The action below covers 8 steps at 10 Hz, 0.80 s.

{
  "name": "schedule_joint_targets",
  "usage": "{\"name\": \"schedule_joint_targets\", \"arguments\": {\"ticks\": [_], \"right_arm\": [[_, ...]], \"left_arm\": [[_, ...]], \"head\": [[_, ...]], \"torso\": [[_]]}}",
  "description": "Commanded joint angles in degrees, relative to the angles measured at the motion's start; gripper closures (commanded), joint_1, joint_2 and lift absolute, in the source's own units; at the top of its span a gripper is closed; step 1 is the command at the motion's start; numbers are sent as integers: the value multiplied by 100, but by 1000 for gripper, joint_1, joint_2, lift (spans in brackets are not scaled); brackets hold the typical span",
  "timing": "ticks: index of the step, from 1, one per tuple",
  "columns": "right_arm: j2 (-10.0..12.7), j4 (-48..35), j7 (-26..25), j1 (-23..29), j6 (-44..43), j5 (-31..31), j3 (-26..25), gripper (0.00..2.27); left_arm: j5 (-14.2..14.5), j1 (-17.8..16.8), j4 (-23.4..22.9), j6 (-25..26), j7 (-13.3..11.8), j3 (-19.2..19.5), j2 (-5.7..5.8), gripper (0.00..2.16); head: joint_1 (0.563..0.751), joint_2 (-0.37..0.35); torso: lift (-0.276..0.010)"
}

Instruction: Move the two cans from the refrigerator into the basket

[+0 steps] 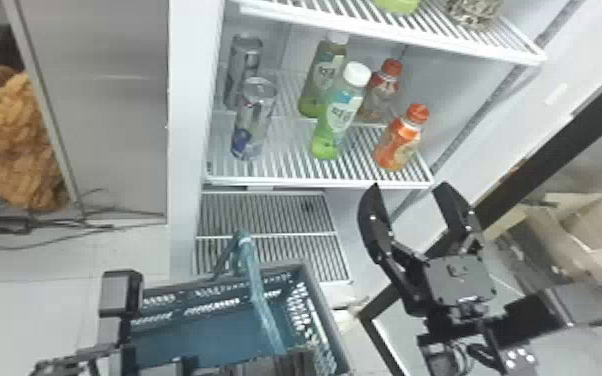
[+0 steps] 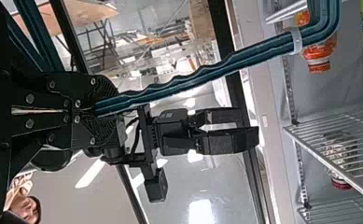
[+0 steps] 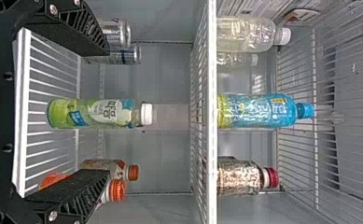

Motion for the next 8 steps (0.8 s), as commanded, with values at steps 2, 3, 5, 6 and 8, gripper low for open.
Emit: {"name": "schedule_joint_targets", "arguments": {"ticks": [2, 3, 5, 6, 8], "right_arm": [[-29, 111, 52, -84, 167, -53, 55, 108], [-46, 139, 70, -126, 167, -53, 89, 108], [-81, 251, 140, -267, 167, -53, 180, 107], [-125, 322, 157, -379, 167, -53, 249, 104], [-178, 603, 219, -717, 167, -53, 374, 104]], "left_arm": [[0, 0, 0, 0, 0, 0, -3, 1190], [0, 14, 0, 0, 0, 0, -3, 1190], [0, 14, 0, 0, 0, 0, -3, 1190], [0, 14, 0, 0, 0, 0, -3, 1190], [0, 14, 0, 0, 0, 0, -3, 1190]], "head": [[695, -350], [695, -350], [695, -350], [695, -350], [695, -350]], "torso": [[-276], [-276], [-276], [-276], [-276]]}}
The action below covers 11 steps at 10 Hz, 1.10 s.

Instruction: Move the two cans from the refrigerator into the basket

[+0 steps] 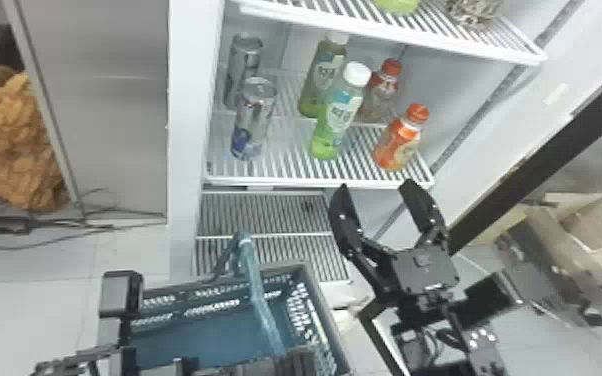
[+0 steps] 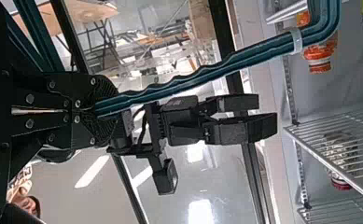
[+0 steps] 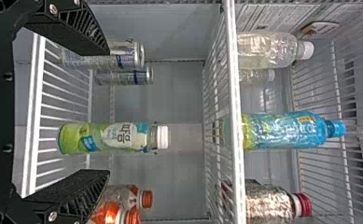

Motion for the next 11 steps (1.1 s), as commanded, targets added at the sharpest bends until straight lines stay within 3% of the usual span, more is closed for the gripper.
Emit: {"name": "schedule_joint_targets", "arguments": {"ticks": [1, 11], "right_arm": [[-44, 306, 64, -347, 13, -31, 97, 104], [-325, 1924, 389, -2077, -1, -88, 885, 105]], "left_arm": [[0, 0, 0, 0, 0, 0, 0, 1190], [11, -28, 0, 0, 26, -11, -9, 1190]], "head": [[695, -350], [695, -350]], "torso": [[-276], [-276]]}}
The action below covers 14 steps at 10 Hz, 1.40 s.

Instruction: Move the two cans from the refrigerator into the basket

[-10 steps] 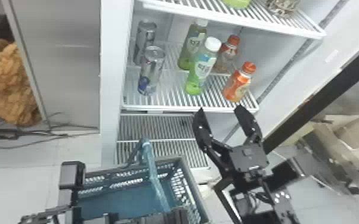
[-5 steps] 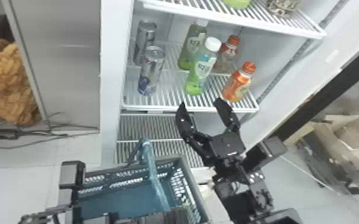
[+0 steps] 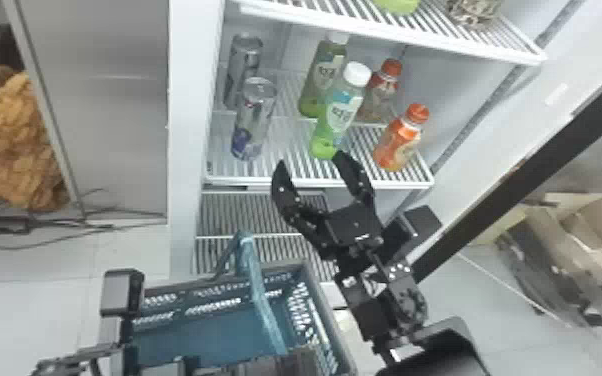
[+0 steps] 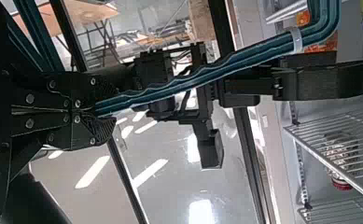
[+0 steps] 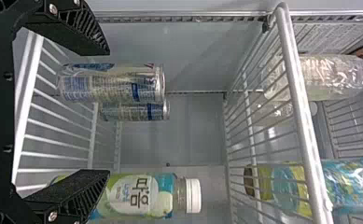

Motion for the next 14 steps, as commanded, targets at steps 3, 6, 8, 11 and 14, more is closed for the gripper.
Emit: {"name": "schedule_joint_targets", "arguments": {"ticks": [3, 6, 8, 11, 14], "right_arm": [[-27, 410, 0, -443, -1, 11, 137, 105], [-27, 705, 114, -822, -15, 0, 274, 107], [-36, 916, 114, -1019, -43, -46, 388, 107], [-53, 1282, 123, -1371, -184, -160, 628, 107], [-71, 1549, 123, -1638, -254, -217, 834, 107]], "left_arm": [[4, -17, 0, 0, 3, -9, 0, 1190], [4, -17, 0, 0, 20, -32, 0, 1190], [4, -31, 0, 0, 29, -32, 9, 1190], [15, -59, 14, 14, 47, -55, 9, 1190], [38, -73, 14, 0, 47, -66, 9, 1190]], "head": [[695, -350], [695, -350], [695, -350], [695, -350], [695, -348]], "torso": [[-276], [-276], [-276], [-276], [-276]]}}
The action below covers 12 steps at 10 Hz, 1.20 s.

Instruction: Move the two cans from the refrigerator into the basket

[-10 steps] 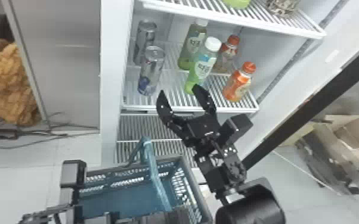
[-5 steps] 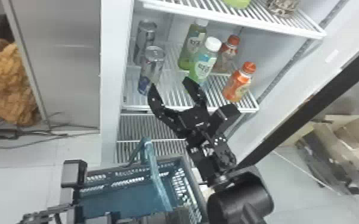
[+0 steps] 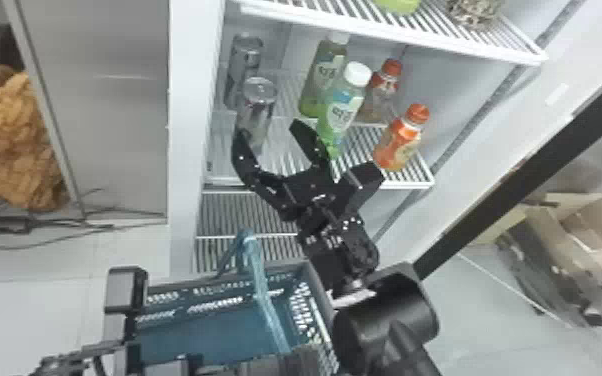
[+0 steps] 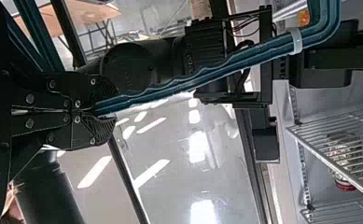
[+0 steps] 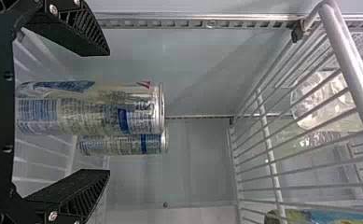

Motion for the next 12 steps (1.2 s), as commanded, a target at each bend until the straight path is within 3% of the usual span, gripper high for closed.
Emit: {"name": "schedule_joint_targets", "arguments": {"ticks": [1, 10, 12], "right_arm": [[-4, 101, -9, -107, -4, 6, 33, 107], [-4, 889, -9, -880, 38, -143, 422, 157], [-12, 945, -26, -1007, 80, -166, 525, 378]], "left_arm": [[4, -2, 12, -15, 3, -1, 0, 1190], [38, -16, 26, -57, 12, -24, 0, 1190], [38, -30, 40, -57, 21, -24, 0, 1190]], "head": [[695, -339], [695, -303], [695, -294]], "torso": [[-276], [-276], [-276]]}}
